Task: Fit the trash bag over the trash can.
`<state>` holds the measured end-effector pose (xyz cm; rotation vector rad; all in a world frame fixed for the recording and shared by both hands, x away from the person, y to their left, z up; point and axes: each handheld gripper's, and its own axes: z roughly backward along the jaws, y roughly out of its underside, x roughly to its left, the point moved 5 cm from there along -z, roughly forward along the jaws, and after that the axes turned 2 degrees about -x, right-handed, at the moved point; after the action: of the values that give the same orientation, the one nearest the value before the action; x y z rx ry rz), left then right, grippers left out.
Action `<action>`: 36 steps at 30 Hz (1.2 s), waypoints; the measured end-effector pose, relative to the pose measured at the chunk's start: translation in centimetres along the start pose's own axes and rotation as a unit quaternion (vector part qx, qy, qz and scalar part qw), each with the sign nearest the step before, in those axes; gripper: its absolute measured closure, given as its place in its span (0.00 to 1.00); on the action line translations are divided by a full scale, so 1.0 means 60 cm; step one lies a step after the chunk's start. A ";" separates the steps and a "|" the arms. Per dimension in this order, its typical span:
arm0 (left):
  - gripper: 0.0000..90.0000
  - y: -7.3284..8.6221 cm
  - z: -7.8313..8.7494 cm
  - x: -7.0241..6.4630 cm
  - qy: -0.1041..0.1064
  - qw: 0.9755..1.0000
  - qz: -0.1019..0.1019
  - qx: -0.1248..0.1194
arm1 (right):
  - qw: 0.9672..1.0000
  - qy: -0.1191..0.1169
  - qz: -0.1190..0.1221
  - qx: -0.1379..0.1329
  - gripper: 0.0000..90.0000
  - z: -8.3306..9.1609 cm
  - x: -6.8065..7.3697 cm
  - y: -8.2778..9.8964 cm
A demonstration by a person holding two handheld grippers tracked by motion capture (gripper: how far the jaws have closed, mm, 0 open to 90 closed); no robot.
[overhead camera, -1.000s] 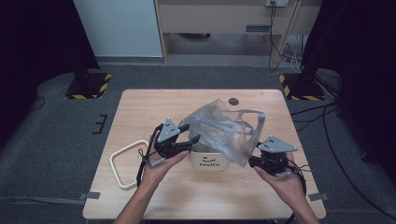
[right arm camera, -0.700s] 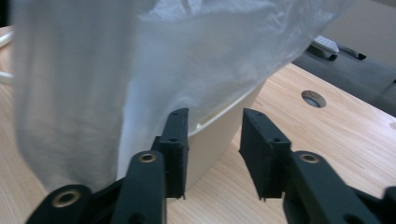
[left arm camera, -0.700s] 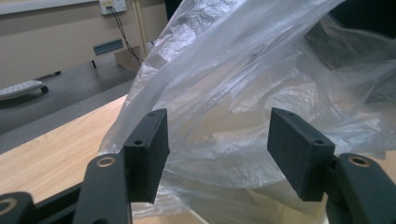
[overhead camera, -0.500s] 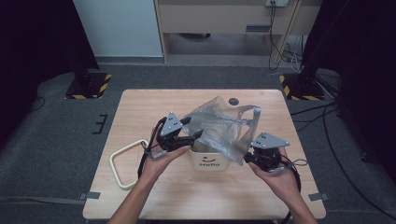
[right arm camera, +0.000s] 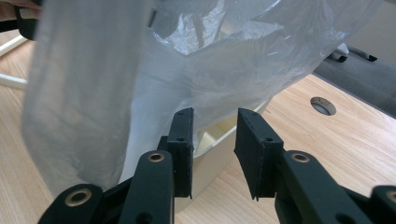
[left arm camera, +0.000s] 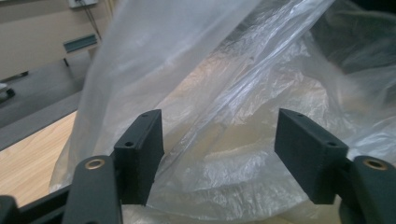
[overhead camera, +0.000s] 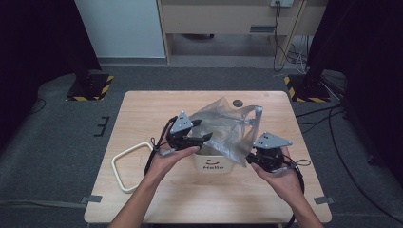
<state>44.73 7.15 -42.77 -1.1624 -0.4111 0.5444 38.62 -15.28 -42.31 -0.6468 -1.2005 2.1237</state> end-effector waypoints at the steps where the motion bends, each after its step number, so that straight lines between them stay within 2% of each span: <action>1: 0.46 0.001 -0.001 0.001 0.001 1.000 0.000 0.002 | 1.000 0.000 -0.001 0.000 0.75 -0.001 0.000 -0.001; 4: 0.57 0.005 -0.002 0.001 -0.002 1.000 -0.001 0.015 | 1.000 0.001 0.001 -0.001 0.75 -0.003 -0.001 -0.002; 8: 0.71 0.003 0.000 0.004 -0.015 1.000 -0.001 0.014 | 1.000 0.001 -0.001 0.001 0.75 -0.006 -0.002 -0.001; 11: 0.82 0.006 0.000 0.006 -0.020 1.000 0.000 0.023 | 1.000 -0.001 -0.002 0.000 0.75 -0.007 -0.002 -0.001; 13: 0.90 0.007 0.001 0.007 -0.019 0.999 -0.001 0.029 | 1.000 0.001 -0.001 -0.001 0.75 -0.008 -0.003 -0.002; 16: 0.99 0.007 0.004 0.008 -0.011 1.000 0.012 0.025 | 1.000 0.003 -0.004 -0.001 0.75 -0.008 -0.009 -0.002; 22: 1.00 0.014 0.013 0.011 0.000 1.000 0.022 0.013 | 1.000 0.016 -0.026 -0.006 0.71 0.000 -0.045 0.008; 27: 1.00 0.023 0.019 0.014 0.000 1.000 0.027 0.010 | 0.999 0.032 -0.038 -0.017 0.68 0.002 -0.077 0.010; 36: 1.00 0.037 0.046 0.011 -0.001 0.999 0.031 -0.004 | 0.997 0.036 -0.053 -0.032 0.65 -0.010 -0.110 -0.007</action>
<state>43.25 10.26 -43.86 -1.1852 -0.3791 0.5990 43.73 -19.45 -41.44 -0.6680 -1.2406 1.9645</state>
